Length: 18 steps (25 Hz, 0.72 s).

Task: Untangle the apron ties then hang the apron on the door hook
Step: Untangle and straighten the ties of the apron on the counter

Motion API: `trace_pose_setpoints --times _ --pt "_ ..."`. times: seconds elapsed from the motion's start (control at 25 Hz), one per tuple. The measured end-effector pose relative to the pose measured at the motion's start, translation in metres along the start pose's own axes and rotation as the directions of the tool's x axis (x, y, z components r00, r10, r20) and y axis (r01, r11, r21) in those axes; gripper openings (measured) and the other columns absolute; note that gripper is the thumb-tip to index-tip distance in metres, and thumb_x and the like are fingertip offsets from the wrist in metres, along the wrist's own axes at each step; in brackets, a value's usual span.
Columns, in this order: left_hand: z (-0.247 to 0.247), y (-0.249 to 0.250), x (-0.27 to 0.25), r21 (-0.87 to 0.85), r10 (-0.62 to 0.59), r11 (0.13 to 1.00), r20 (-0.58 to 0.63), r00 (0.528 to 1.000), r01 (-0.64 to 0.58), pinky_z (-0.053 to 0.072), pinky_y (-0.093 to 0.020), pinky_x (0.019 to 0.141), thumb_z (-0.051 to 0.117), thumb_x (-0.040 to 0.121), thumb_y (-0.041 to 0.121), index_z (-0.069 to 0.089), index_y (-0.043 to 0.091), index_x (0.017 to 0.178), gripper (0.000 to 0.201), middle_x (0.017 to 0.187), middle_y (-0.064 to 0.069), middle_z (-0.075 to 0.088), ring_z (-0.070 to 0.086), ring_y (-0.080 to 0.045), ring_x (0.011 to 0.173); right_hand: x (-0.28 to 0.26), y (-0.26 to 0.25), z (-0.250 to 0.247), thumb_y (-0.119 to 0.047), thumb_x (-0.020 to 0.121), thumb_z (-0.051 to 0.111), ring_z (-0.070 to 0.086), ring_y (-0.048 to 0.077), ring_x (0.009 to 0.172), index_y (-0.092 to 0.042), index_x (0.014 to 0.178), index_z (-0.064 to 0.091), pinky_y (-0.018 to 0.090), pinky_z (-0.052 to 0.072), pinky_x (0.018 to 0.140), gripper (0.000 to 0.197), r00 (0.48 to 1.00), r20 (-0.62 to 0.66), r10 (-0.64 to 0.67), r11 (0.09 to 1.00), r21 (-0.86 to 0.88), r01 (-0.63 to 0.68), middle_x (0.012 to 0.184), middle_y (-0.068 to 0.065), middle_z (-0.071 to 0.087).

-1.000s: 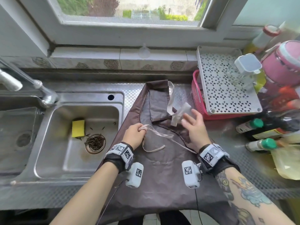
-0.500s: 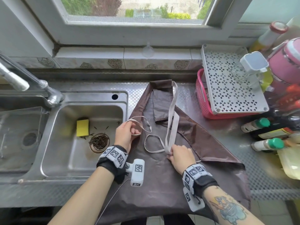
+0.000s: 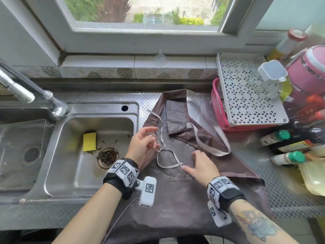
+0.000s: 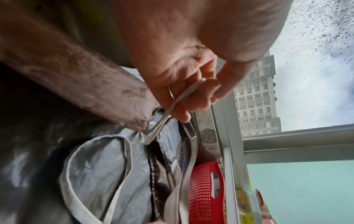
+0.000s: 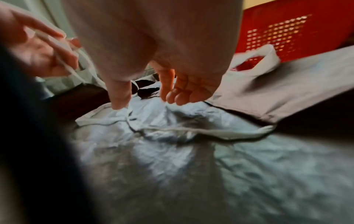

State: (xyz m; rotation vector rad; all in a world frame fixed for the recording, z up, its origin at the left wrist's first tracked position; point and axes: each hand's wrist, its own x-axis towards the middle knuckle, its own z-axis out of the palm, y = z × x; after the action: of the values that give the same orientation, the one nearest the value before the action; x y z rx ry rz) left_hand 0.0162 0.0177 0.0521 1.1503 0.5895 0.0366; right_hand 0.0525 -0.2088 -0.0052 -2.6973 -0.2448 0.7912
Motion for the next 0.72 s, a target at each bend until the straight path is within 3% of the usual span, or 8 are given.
trace_pose_setpoints --times 0.16,0.2,0.28,0.36,0.44,0.52,0.64,0.72 --pt "0.004 -0.009 0.002 0.057 -0.07 0.996 -0.039 0.997 0.072 0.039 -0.019 0.042 0.045 0.089 -0.005 0.062 0.003 0.1 0.021 0.048 0.003 0.052 0.039 -0.007 0.035 0.037 -0.003 -0.012 -0.064 0.07 0.062 0.062 0.036 0.105 -0.01 0.119 0.041 0.04 0.047 0.089 0.076 0.937 -0.08 0.34 0.878 0.383 -0.286 0.112 0.018 0.065" --pt "0.003 -0.014 0.004 0.081 -0.096 0.992 -0.056 0.994 0.1 0.035 -0.018 0.039 0.046 0.091 -0.001 0.062 0.004 0.099 0.018 0.054 0.001 0.056 0.038 -0.007 0.034 0.044 -0.001 -0.014 -0.065 0.068 0.062 0.065 0.037 0.097 -0.006 0.12 0.04 0.041 0.051 0.084 0.082 0.904 -0.053 0.424 0.8 0.49 -0.347 0.108 0.019 0.067" --pt "0.001 -0.025 0.011 0.207 -0.127 0.969 -0.057 0.99 0.136 0.034 -0.015 0.038 0.049 0.091 0.004 0.062 0.009 0.096 0.015 0.067 -0.002 0.064 0.04 -0.007 0.036 0.055 0.0 -0.016 -0.06 0.064 0.065 0.068 0.031 0.066 -0.007 0.122 0.037 0.036 0.055 0.056 0.084 0.847 -0.01 0.532 0.593 0.718 -0.364 0.089 0.016 0.068" --pt "-0.002 -0.034 0.015 0.387 -0.119 0.915 -0.011 0.993 0.114 0.042 -0.018 0.046 0.055 0.088 0.008 0.062 0.014 0.094 0.012 0.078 -0.004 0.068 0.049 -0.009 0.044 0.063 0.002 -0.019 -0.04 0.071 0.069 0.067 0.029 0.057 -0.019 0.124 0.033 0.034 0.053 0.048 0.067 0.834 -0.055 0.549 0.54 0.785 -0.303 0.082 0.011 0.065" --pt "-0.003 -0.04 0.015 0.59 -0.077 0.806 0.046 0.996 0.035 0.05 -0.026 0.069 0.061 0.082 0.015 0.063 0.019 0.095 0.014 0.089 -0.002 0.07 0.063 -0.015 0.069 0.063 -0.004 -0.03 -0.034 0.073 0.069 0.07 0.034 0.074 -0.02 0.115 0.049 0.042 0.057 0.068 0.048 0.866 -0.166 0.472 0.7 0.668 -0.254 0.081 0.012 0.07" --pt "-0.002 -0.044 0.013 0.746 -0.053 0.664 0.109 0.993 -0.047 0.046 -0.026 0.084 0.063 0.079 0.018 0.063 0.02 0.101 0.022 0.098 0.002 0.07 0.063 -0.014 0.087 0.062 -0.015 -0.044 -0.036 0.078 0.066 0.066 0.035 0.086 -0.013 0.091 0.066 0.034 0.047 0.077 0.026 0.896 -0.263 0.358 0.848 0.494 -0.193 0.083 0.014 0.073" --pt "0.0 -0.049 0.012 0.821 -0.087 0.562 0.176 0.981 -0.097 0.039 -0.02 0.084 0.061 0.08 0.02 0.059 0.017 0.111 0.031 0.109 0.003 0.064 0.055 -0.012 0.088 0.063 -0.053 -0.089 -0.034 0.086 0.061 0.058 0.026 0.085 -0.013 0.089 0.067 0.029 0.037 0.074 0.022 0.939 -0.303 0.16 0.928 0.37 -0.038 0.088 0.008 0.069" --pt "0.0 -0.051 0.013 0.812 -0.094 0.579 0.157 0.983 -0.075 0.037 -0.019 0.084 0.06 0.081 0.02 0.059 0.017 0.113 0.032 0.109 0.004 0.063 0.056 -0.012 0.093 0.077 -0.086 -0.131 -0.026 0.088 0.058 0.058 0.021 0.083 -0.013 0.09 0.066 0.026 0.039 0.073 0.016 0.909 -0.415 -0.021 0.957 0.253 0.138 0.095 0.007 0.069"
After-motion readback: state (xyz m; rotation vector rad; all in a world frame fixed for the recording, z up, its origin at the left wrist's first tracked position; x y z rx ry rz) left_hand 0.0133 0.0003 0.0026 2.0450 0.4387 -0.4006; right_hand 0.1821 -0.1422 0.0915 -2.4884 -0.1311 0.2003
